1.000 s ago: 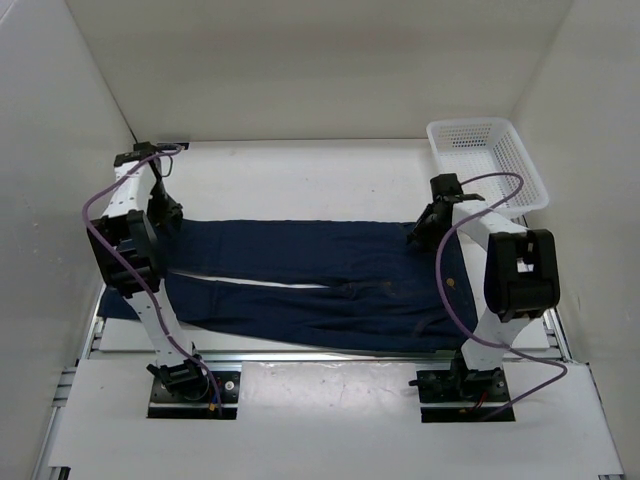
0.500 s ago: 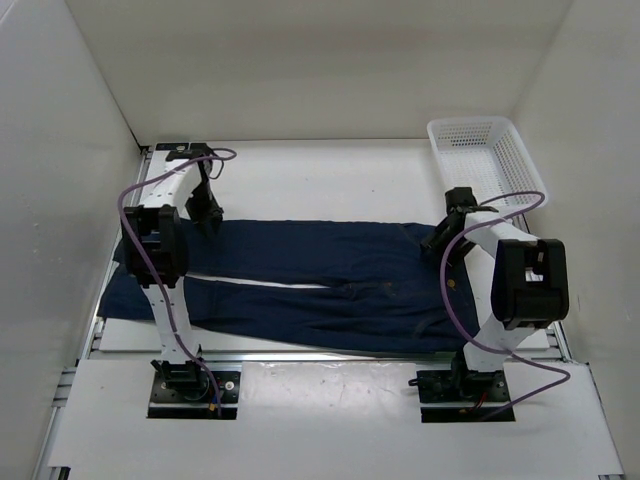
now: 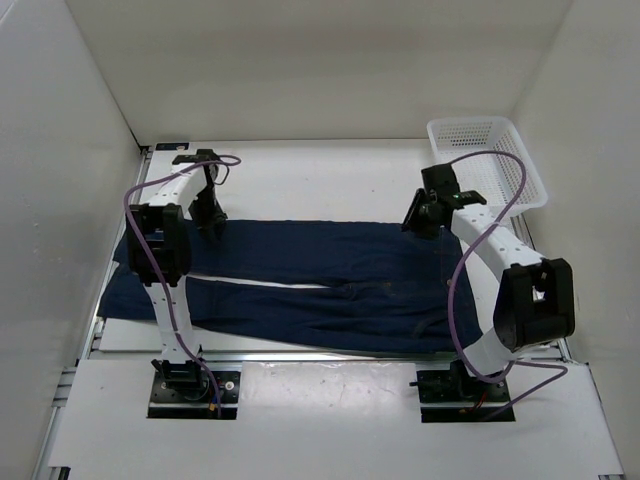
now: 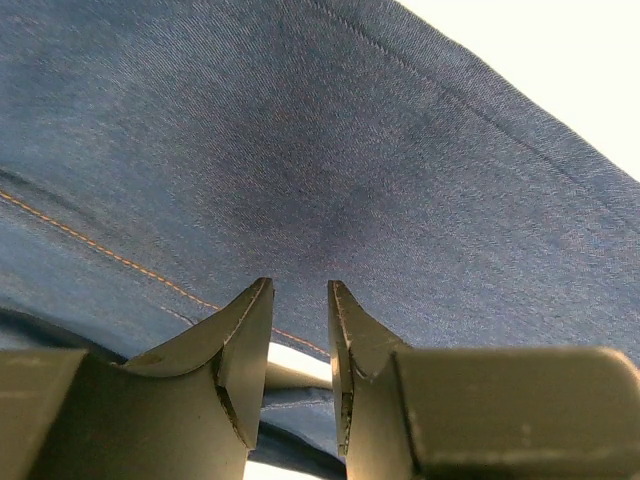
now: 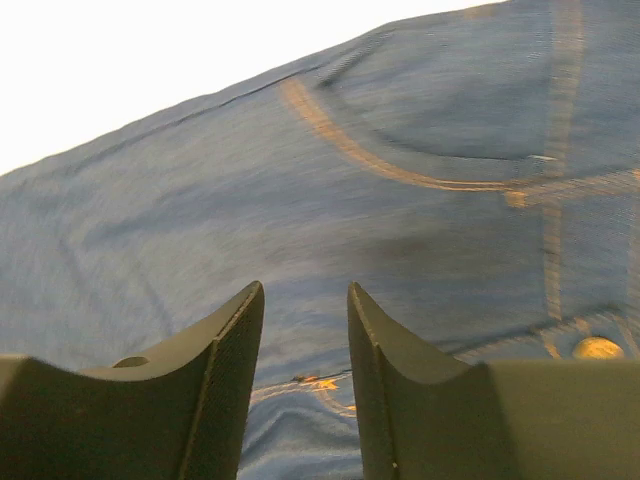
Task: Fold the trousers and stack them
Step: Flatten the trousers out
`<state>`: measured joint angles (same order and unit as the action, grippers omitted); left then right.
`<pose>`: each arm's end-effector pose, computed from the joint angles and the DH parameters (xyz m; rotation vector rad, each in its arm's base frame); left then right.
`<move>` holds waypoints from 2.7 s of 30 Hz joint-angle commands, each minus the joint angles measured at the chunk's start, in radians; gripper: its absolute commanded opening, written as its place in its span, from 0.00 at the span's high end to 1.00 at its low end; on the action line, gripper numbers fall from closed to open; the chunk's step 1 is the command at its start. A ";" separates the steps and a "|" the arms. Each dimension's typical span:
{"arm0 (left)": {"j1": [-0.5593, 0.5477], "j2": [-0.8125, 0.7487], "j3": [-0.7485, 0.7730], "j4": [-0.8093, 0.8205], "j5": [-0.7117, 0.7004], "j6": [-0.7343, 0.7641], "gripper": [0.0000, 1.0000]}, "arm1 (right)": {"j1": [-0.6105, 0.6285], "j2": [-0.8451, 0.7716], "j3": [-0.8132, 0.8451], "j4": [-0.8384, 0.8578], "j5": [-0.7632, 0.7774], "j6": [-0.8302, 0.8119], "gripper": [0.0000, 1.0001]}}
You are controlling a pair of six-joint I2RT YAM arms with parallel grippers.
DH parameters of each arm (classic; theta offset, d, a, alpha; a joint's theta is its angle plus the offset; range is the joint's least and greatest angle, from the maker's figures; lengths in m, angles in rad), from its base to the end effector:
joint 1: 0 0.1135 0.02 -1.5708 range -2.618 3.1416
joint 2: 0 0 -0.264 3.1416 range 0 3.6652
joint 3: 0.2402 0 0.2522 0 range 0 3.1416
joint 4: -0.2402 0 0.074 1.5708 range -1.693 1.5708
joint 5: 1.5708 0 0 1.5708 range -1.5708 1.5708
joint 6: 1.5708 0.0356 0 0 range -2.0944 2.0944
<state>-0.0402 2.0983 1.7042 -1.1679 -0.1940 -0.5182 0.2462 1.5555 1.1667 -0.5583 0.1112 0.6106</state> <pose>0.4030 -0.0093 0.1940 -0.7272 2.9793 0.2831 0.3203 0.0764 0.2513 0.5014 2.4718 0.2100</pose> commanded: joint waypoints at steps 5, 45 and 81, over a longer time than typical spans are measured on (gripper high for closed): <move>-0.017 0.037 -0.003 0.031 0.071 -0.003 0.60 | 0.080 0.119 -0.067 0.069 -0.044 -0.056 0.61; -0.242 0.134 0.445 -0.081 0.139 0.125 0.11 | 0.146 -0.233 -0.210 -0.002 0.127 0.069 0.22; 0.051 0.356 0.432 -0.010 0.257 0.106 0.18 | 0.131 0.218 -0.043 0.075 0.047 0.025 0.20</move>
<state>0.0193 2.4100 2.0712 -1.2236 0.0143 -0.4297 0.3786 1.7317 1.0580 -0.4500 0.1120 0.6670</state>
